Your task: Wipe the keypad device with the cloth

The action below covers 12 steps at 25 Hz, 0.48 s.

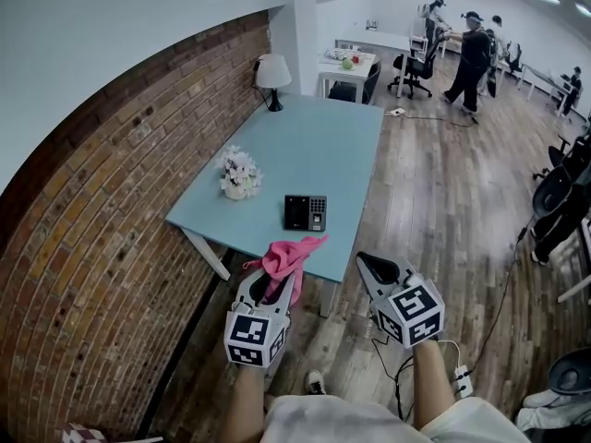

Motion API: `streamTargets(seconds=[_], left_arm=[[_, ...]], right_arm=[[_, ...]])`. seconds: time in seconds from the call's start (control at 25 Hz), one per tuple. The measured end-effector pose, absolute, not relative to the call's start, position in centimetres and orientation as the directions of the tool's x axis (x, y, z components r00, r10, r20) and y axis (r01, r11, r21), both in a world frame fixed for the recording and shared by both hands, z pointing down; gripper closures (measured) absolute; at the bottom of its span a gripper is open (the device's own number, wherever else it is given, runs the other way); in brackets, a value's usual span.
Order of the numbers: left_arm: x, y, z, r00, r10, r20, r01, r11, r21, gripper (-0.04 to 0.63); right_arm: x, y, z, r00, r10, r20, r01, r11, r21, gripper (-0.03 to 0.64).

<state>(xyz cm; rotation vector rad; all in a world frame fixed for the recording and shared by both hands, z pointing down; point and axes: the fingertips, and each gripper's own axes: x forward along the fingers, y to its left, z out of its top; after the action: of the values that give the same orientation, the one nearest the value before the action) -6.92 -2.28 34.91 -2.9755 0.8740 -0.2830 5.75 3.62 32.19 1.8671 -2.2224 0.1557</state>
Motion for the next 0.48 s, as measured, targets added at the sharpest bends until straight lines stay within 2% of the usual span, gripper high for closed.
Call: streamTargets(seconds=[0.48], left_arm=[[-6.1, -7.4, 37.3, 0.836, -0.513, 0.195, -0.516, -0.856, -0.038, 0.465]], right_arm=[[7.0, -1.3, 34.1, -0.113, -0.954, 0.278, -0.991, 0.129, 0.039, 0.62]])
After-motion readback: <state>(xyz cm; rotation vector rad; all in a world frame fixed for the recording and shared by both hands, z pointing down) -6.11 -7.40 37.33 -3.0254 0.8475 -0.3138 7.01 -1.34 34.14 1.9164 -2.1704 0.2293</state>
